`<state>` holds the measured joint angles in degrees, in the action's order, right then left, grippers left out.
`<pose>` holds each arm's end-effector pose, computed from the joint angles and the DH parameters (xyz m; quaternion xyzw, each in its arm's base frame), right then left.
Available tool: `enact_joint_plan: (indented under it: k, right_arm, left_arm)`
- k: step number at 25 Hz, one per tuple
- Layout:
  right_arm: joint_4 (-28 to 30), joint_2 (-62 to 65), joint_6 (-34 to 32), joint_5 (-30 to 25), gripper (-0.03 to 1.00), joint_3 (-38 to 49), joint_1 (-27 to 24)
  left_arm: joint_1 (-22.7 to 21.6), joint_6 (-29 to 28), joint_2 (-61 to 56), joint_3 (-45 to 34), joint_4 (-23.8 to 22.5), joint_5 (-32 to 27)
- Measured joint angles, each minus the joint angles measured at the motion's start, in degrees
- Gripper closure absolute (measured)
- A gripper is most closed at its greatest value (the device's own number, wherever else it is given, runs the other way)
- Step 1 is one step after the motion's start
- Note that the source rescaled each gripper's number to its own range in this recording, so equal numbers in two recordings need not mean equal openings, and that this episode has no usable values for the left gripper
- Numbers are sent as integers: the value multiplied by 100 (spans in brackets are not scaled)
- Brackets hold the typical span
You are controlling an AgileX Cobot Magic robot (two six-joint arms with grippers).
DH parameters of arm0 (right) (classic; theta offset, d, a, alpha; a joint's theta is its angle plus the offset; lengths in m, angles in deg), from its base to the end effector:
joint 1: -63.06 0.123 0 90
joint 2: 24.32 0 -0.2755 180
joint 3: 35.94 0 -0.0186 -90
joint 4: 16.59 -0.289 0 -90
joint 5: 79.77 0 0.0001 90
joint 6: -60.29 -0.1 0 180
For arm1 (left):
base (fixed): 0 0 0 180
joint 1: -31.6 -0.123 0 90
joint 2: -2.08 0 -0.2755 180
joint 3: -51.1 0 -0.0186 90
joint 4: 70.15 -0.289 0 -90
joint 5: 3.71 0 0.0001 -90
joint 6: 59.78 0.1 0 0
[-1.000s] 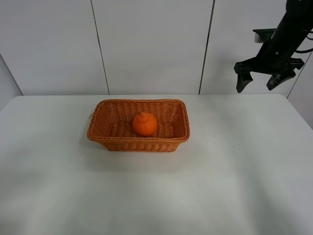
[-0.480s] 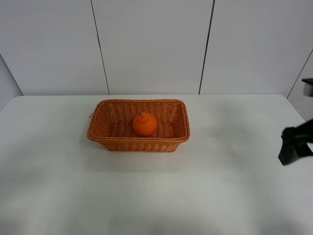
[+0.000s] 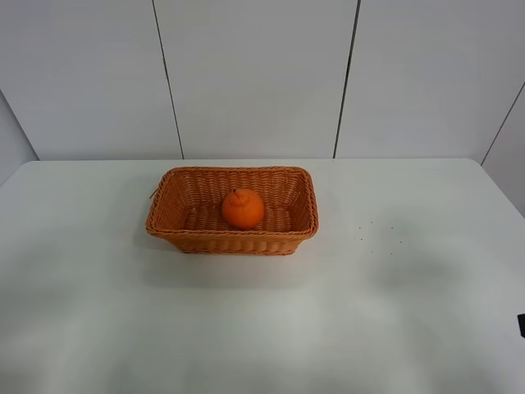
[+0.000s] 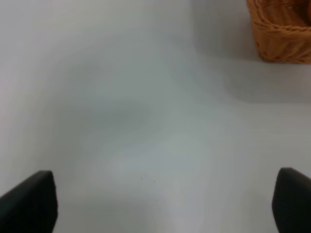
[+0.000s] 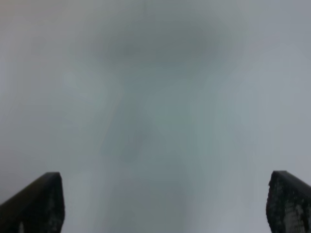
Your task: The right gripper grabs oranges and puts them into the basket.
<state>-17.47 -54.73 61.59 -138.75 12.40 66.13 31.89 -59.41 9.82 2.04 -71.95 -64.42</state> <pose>0.1092 0.0072 0.2630 -0.0342 0.9321 0.0131 0.3604 0.0473 0.0025 0.2877 0.0044 0.8548 0.0161 0.5186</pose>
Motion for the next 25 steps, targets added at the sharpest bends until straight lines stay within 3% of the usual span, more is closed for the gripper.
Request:
enact_joint_plan:
  k: [10,25]
  right_arm:
    - [13,2154,-24,15,6,12,0]
    - [88,2265,-130,15,6,18,0]
  left_arm:
    - [0,0,0,0,0,0]
    - [0,0,0,0,0,0]
